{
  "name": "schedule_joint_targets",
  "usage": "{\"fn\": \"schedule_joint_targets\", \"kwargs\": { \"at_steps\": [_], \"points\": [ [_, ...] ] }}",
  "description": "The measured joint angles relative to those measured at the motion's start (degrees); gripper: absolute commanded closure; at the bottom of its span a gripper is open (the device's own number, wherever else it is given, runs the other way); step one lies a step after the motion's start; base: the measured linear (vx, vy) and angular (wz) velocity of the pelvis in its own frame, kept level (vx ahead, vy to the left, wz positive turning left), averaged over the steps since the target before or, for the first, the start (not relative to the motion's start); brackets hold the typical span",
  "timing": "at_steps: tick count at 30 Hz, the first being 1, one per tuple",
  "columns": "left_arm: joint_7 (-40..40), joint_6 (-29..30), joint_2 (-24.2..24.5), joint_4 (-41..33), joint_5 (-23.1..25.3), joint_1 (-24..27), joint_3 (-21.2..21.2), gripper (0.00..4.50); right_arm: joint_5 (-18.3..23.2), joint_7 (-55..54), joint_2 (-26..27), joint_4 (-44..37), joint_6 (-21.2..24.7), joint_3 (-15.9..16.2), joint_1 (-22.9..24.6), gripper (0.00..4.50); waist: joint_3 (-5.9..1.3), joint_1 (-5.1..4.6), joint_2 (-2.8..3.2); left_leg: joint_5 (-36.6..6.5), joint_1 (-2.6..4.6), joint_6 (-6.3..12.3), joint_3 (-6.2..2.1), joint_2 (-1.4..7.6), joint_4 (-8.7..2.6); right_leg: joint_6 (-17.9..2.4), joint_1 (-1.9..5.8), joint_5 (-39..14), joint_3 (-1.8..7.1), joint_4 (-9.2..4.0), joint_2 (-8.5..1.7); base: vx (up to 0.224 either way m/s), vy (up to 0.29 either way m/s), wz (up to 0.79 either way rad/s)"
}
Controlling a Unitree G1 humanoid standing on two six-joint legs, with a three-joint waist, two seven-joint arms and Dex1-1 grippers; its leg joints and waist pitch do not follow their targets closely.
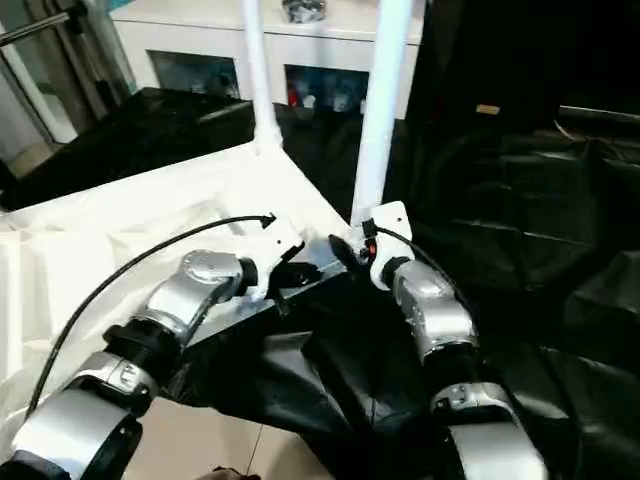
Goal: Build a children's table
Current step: Rotate leg to tighten
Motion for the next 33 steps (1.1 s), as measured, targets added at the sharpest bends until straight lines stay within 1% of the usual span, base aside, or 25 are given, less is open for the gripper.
{"fn": "schedule_joint_targets", "kwargs": {
  "at_steps": [3,5,7,11,15,16,19,20,21,23,26,30,33],
  "points": [
    [-4.99,-0.6,2.14,-1.9,-0.93,1.23,-0.45,4.5,1.02,10.09,-4.31,-3.26,0.27,2.49,2.1,0.56,0.03,0.53,0.05,0.14,-0.1,0.29,0.0,0.03,-0.01,0.03,-0.07,-0.03,-0.06,0.0,0.0,0.0,0.0,0.0],
    [-7.49,-1.03,3.24,-2.4,-1.25,1.66,-0.6,4.5,1.52,14.44,-5.68,-4.89,0.69,3.09,3.08,0.56,0.05,0.59,0.09,0.13,-0.11,0.31,0.0,0.03,0.01,0.04,-0.08,-0.03,-0.06,0.01,0.0,0.0,0.0,0.0],
    [-10.31,-1.87,4.26,-3.25,-1.67,2.32,-1.2,4.5,2.53,20.38,-8.39,-7.79,1.95,4.01,4.84,0.56,0.07,1.07,0.1,0.13,-0.11,0.31,0.0,0.03,0.03,0.04,-0.06,-0.03,-0.05,0.0,0.0,0.0,0.0,0.0],
    [-15.37,-2.41,6.22,-4.74,-2.6,3.27,-2.08,4.5,4.09,27.97,-11.5,-11.95,3.86,5.41,7.15,0.56,0.07,1.66,0.14,0.09,-0.08,0.24,0.0,0.04,0.05,0.05,-0.05,-0.03,-0.04,0.03,0.0,0.0,0.0,0.0],
    [-20.53,-2.29,8.58,-7.21,-3.72,4.77,-2.67,4.5,5.3,34.04,-14.12,-16.06,5.54,7.8,8.85,0.56,0.07,1.96,0.17,-0.02,-0.07,0.05,0.0,0.05,0.02,0.06,-0.05,-0.05,-0.05,0.02,0.0,0.0,0.0,0.0],
    [-21.96,-2.15,9.31,-7.72,-3.94,5.13,-2.86,4.5,5.49,35.4,-14.45,-16.96,6.14,8.36,9.28,0.71,0.07,1.94,0.17,-0.02,-0.06,0.04,0.0,0.05,0.02,0.07,-0.05,-0.05,-0.05,0.02,0.0,0.0,0.0,0.0],
    [-23.99,-1.61,10.55,-8.7,-4.3,5.43,-3.26,4.5,5.5,36.55,-14.54,-18.29,6.42,9.05,9.89,0.81,0.07,1.96,0.16,-0.02,-0.06,0.04,0.0,0.05,0.02,0.07,-0.05,-0.05,-0.05,0.02,0.0,0.0,0.0,0.0],
    [-24.35,-1.35,10.82,-9.03,-4.32,5.56,-3.34,4.5,5.48,36.59,-14.46,-18.57,6.38,9.15,10.12,1.0,0.07,1.95,0.16,-0.02,-0.06,0.05,0.0,0.04,0.03,0.07,-0.05,-0.05,-0.04,0.02,0.0,0.0,0.0,0.0],
    [-24.63,-1.12,10.89,-9.06,-4.32,5.59,-3.33,4.5,5.48,36.59,-14.38,-18.77,6.36,9.17,10.35,1.0,0.07,1.96,0.16,-0.02,-0.06,0.04,0.0,0.04,0.03,0.07,-0.04,-0.05,-0.04,0.02,0.0,0.0,0.0,0.0],
    [-25.16,-0.97,11.03,-9.08,-4.32,5.73,-3.34,4.5,5.5,36.57,-14.28,-19.0,6.33,9.14,10.8,1.13,0.07,1.96,0.16,-0.02,-0.05,0.04,0.0,0.04,0.04,0.07,-0.03,-0.05,-0.03,0.02,0.0,0.0,0.0,0.0],
    [-25.14,-0.9,11.06,-9.66,-4.32,6.25,-3.33,4.5,5.5,35.92,-14.2,-19.8,6.5,9.04,11.35,1.42,0.06,1.96,0.17,-0.02,-0.03,0.04,0.0,0.04,0.03,0.07,-0.02,-0.05,-0.03,0.02,0.0,0.0,0.0,0.0],
    [-23.03,-0.9,10.67,-9.51,-3.88,6.33,-3.16,4.5,5.29,31.99,-11.83,-18.93,5.8,7.56,11.78,1.65,0.05,1.77,0.13,0.0,0.07,0.03,0.0,0.05,0.05,0.07,0.03,-0.05,-0.02,0.08,0.0,0.0,0.0,0.0],
    [-16.75,-0.32,8.05,-7.11,-2.61,5.11,-1.72,4.5,3.94,22.6,-7.76,-15.6,4.47,4.8,10.66,1.71,0.03,1.44,0.09,0.04,0.2,-0.02,0.0,0.04,0.1,0.07,0.13,-0.05,0.01,0.06,0.0,0.0,0.0,0.0]
  ]
}}
